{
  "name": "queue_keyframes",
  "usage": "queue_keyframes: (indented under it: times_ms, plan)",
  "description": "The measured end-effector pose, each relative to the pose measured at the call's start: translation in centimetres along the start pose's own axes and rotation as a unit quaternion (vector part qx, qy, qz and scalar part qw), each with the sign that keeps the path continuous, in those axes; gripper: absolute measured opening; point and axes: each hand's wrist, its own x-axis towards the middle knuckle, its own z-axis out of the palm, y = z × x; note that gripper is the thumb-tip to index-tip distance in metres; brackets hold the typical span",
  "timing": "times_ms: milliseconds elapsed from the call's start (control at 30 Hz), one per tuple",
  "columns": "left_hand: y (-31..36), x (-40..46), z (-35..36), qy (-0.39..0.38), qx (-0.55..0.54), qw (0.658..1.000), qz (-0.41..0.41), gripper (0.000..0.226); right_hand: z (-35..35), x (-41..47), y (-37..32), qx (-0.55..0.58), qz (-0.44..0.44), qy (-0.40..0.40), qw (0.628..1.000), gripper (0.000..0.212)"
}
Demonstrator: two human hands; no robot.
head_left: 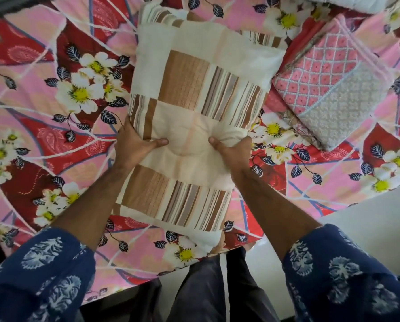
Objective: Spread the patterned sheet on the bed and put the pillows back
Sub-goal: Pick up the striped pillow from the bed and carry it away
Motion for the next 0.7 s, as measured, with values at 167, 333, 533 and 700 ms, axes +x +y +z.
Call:
queue_keyframes:
  times_ms: [167,333,533,700]
  plan:
    - [4.4,-3.5,-2.4,-0.042,-0.174,0.982,-0.065,0.091,-4.2,-2.9,-2.5,0.121,0.073,-0.145,0.979,0.040]
    - [9.7,-10.7,-3.6,-0.022,-0.264,0.964,-0.022,0.058,-10.4,-6.7,-5.0,0.151,0.051,-0.161,0.974,0.037]
    - [16.1,-21.1,0.1,0.017,-0.305,0.952,0.030,0.028,-22.7,-11.5,-5.8,0.144,-0.022,-0.205,0.968,0.040]
    - [23.4,-31.5,4.9,0.065,-0.292,0.946,0.124,0.043,-36.6,-15.6,-5.2,0.131,-0.101,-0.207,0.964,0.037]
